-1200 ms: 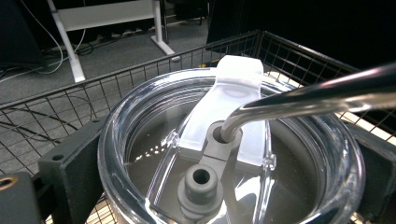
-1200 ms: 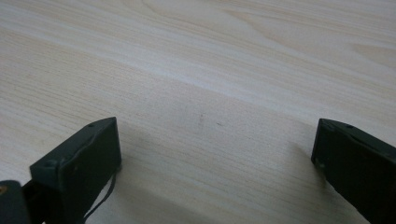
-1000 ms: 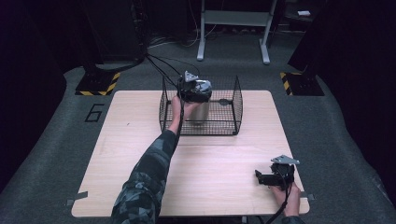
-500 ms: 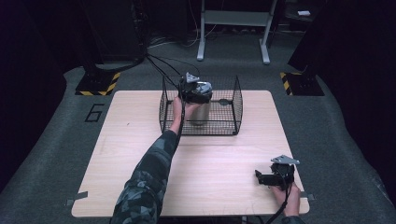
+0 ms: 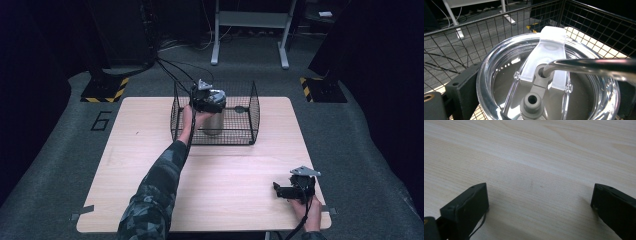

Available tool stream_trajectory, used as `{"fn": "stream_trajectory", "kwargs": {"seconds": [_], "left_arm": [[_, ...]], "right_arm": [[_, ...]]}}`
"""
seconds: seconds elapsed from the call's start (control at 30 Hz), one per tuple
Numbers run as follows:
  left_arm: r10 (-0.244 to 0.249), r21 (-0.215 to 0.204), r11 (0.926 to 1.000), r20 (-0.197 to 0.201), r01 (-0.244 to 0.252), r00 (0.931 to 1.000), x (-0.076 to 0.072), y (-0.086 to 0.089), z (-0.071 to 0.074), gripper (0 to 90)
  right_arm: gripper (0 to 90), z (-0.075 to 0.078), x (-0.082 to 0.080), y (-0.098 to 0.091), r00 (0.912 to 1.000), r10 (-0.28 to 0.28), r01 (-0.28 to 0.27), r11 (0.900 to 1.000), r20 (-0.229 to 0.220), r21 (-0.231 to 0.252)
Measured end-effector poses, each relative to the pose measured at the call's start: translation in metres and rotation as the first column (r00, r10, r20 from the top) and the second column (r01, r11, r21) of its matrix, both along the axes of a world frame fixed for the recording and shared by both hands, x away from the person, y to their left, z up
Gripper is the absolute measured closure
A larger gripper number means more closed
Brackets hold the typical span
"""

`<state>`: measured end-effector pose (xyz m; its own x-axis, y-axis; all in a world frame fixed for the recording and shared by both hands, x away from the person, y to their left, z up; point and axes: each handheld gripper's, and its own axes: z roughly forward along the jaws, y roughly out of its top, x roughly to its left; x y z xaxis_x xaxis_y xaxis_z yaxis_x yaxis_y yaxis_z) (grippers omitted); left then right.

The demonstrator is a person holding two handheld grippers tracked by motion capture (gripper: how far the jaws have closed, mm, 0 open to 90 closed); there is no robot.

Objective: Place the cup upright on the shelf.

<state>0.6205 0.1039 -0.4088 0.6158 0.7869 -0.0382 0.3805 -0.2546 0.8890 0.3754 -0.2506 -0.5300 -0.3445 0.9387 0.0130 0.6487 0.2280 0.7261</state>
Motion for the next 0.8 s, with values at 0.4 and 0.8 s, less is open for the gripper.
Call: {"fn": "stream_trajectory", "kwargs": {"seconds": [0.4, 0.8], "left_arm": [[-0.001, 0.01, 0.9999, -0.003, 0.001, 1.0, -0.003, 0.001, 0.001, 3.4], [0.006, 0.023, 0.9997, -0.007, -0.006, 1.0, -0.012, 0.006, 0.012, 0.1]], "right_arm": [[1.0, 0.0, 0.0, 0.0, 1.0, 0.0, 0.0, 1.0, 0.0, 0.0], [1.0, 0.0, 0.0, 0.0, 1.0, 0.0, 0.0, 1.0, 0.0, 0.0]]}}
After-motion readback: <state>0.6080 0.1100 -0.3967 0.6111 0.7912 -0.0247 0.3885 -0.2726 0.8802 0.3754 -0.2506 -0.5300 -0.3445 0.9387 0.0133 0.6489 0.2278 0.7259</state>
